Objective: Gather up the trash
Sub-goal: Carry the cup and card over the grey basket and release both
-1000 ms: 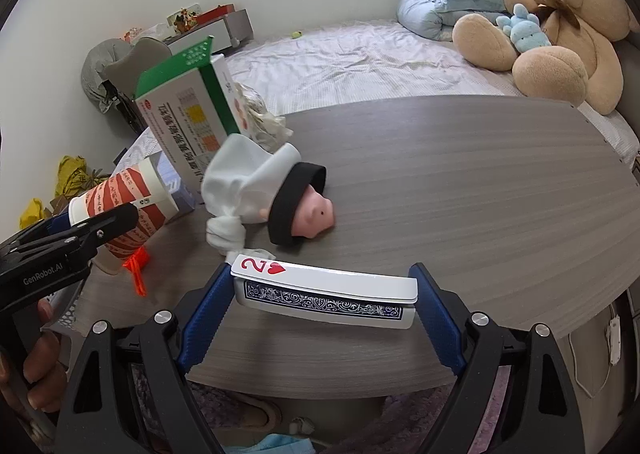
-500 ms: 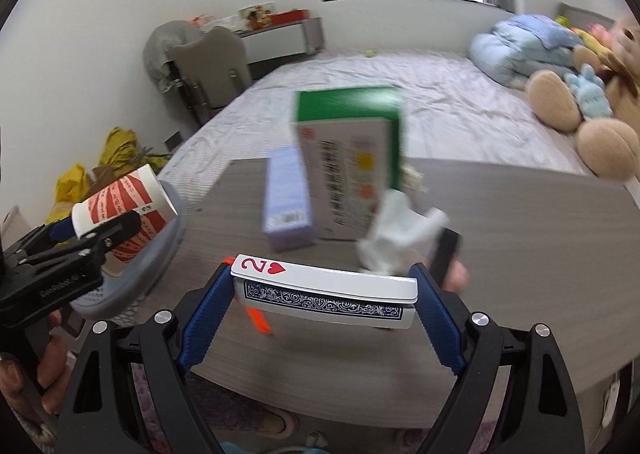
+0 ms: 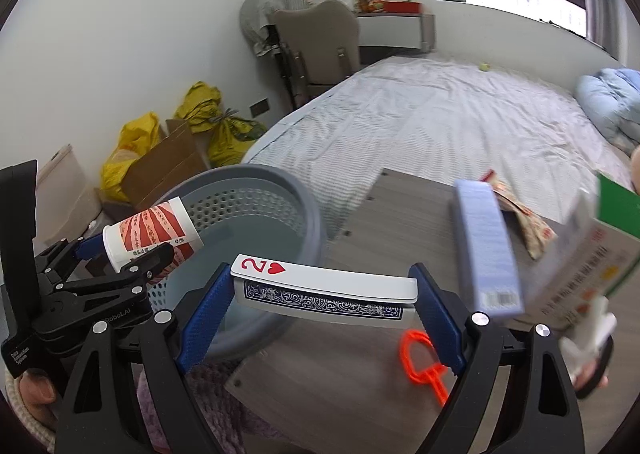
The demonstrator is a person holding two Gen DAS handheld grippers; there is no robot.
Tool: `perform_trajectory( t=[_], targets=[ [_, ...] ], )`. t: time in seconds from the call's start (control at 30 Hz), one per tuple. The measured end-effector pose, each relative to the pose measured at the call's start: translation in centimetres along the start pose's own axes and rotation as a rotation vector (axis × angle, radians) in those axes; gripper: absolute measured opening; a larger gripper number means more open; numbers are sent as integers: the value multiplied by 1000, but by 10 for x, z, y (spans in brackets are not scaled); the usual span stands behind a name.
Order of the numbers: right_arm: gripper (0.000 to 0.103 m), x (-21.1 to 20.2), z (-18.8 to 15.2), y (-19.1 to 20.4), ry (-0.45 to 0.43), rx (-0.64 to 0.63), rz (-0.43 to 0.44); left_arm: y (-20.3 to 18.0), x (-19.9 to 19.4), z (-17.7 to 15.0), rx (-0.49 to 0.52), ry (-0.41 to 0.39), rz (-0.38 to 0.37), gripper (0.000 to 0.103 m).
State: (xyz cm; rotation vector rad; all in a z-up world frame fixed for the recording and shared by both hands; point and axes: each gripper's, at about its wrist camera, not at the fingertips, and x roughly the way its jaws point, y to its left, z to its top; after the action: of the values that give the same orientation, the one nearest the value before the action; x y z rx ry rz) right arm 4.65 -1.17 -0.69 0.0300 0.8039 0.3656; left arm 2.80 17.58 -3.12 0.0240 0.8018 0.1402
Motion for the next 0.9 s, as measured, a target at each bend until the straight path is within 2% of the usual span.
perform_trajectory(
  t=[0.2, 0.43, 0.5, 0.57, 0.9],
  targets=[
    [84, 35, 20, 27, 26, -51, 52, 35, 17, 3, -47, 23, 46, 80],
    [85, 63, 33, 43, 44, -63, 86, 46, 21, 4, -72, 29, 57, 81],
    [88, 67, 35, 45, 57, -66, 90, 47, 22, 4, -79, 32, 58, 82],
    [88, 68, 35, 44, 63, -69, 88, 48, 22, 5, -84, 35, 59, 90],
    [88, 64, 28, 37, 58, -36, 58, 49, 17, 3, -106, 31, 79, 90]
  ],
)
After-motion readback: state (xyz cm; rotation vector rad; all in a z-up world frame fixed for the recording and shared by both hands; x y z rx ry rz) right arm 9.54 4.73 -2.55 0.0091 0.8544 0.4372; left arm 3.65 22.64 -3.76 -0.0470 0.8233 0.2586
